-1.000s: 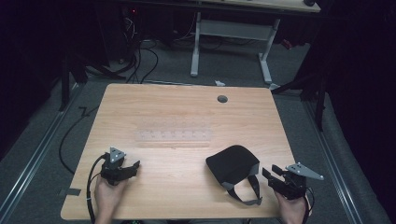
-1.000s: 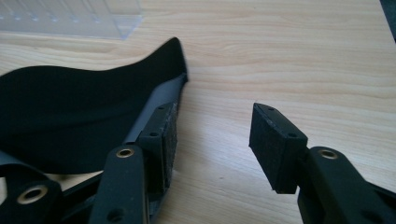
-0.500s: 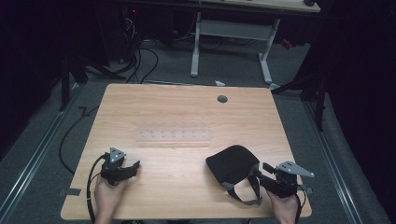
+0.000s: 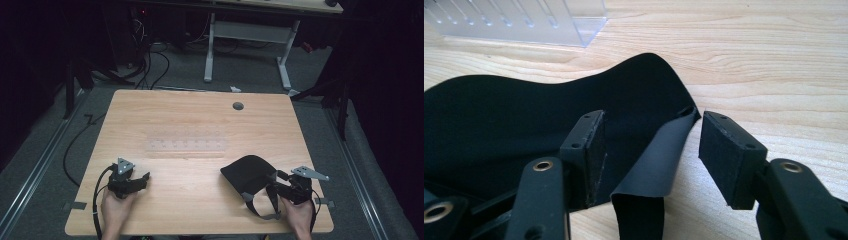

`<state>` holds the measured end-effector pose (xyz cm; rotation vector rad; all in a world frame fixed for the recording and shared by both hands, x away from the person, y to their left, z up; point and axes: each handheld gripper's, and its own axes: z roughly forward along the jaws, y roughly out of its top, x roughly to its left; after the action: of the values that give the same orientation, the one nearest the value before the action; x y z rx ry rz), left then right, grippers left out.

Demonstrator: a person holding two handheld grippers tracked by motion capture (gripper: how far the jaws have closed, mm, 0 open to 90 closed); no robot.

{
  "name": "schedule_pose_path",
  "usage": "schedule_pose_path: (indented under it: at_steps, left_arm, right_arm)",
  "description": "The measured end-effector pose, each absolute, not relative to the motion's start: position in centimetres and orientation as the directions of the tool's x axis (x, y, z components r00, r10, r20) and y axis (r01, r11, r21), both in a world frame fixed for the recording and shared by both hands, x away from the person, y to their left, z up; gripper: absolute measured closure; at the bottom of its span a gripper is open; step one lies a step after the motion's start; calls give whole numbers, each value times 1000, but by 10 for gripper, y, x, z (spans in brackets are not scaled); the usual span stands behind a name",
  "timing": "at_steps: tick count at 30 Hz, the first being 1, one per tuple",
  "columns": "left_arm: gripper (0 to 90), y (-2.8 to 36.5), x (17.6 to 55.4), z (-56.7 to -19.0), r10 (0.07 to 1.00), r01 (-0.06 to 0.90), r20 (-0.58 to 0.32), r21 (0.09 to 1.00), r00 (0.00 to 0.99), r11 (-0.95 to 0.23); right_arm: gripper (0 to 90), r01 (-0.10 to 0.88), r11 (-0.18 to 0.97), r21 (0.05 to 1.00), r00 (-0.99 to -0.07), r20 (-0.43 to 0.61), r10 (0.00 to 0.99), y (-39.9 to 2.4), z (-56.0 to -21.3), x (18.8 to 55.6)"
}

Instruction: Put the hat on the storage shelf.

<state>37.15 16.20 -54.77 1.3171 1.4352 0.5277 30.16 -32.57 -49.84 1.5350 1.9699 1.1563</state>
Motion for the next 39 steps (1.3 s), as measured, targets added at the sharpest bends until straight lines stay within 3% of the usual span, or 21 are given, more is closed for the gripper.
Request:
schedule_pose_path:
  at_steps: [18, 25, 32, 39]
  left_arm:
    - [307, 162, 372, -548, 901, 429, -396, 855, 178, 291]
    - [306, 162, 371, -548, 901, 431, -395, 855, 177, 290]
    - [305, 162, 371, -548, 902, 431, -394, 855, 178, 288]
    - [304, 162, 371, -548, 902, 431, -394, 855, 179, 288]
  right_arm:
    - [480, 645, 75, 760, -378, 232, 896, -319, -510, 319]
    - [648, 649, 105, 753, -415, 235, 879, -316, -514, 323]
    - [810, 642, 75, 763, -464, 309, 830, -318, -512, 322]
    - [851, 635, 62, 770, -496, 346, 796, -319, -510, 321]
